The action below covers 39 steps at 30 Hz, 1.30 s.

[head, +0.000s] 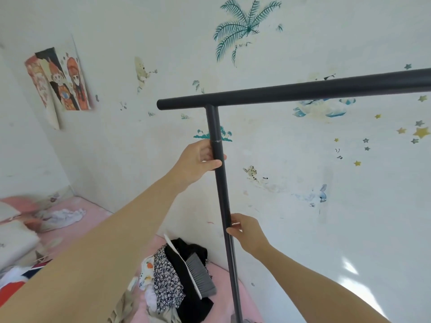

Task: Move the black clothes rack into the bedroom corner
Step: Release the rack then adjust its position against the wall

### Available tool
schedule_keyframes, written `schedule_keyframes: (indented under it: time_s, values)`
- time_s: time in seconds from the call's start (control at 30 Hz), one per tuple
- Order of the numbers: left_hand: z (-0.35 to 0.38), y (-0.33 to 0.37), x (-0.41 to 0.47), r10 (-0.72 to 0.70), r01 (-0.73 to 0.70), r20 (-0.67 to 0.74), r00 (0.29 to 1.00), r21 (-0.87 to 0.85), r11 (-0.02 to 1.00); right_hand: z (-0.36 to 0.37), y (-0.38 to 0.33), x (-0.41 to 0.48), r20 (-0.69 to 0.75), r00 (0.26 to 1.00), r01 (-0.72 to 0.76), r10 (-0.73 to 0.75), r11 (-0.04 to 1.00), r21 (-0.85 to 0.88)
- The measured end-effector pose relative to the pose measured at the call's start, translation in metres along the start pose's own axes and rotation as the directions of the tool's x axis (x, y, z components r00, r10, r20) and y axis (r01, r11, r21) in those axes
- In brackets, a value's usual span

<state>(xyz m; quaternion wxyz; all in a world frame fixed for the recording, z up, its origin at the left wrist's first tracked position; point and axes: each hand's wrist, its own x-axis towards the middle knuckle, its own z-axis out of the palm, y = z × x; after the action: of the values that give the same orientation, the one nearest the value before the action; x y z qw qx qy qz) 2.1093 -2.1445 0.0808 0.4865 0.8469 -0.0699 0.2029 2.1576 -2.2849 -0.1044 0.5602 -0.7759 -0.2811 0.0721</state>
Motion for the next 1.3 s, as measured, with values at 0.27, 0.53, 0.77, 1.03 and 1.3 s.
schedule_keyframes:
  time_s: [0.27, 0.53, 0.77, 1.03, 1.3]
  values:
    - [0.02, -0.011, 0.043, -0.019, 0.019, -0.001, 1.0, -0.02, 1.0, -0.021, 0.015, 0.034, -0.044, 0.998, -0.051, 0.053, 0.998, 0.031]
    - [0.035, -0.018, 0.079, -0.012, 0.013, 0.017, 1.0, -0.037, 0.999, -0.041, 0.031, 0.061, -0.04, 0.997, -0.068, 0.071, 0.996, 0.065]
    - [0.031, -0.027, 0.083, -0.013, 0.017, 0.056, 0.998, -0.078, 0.997, -0.045, 0.038, 0.064, 0.023, 0.999, -0.022, 0.022, 0.999, -0.024]
    - [0.029, -0.029, 0.076, -0.001, 0.007, 0.067, 0.998, -0.094, 0.996, -0.044, 0.037, 0.061, 0.011, 1.0, -0.017, 0.019, 0.995, -0.101]
    - [0.028, -0.03, 0.064, 0.032, -0.029, 0.065, 0.997, -0.057, 0.998, -0.029, 0.022, 0.041, -0.094, 0.994, -0.066, 0.056, 0.993, -0.1]
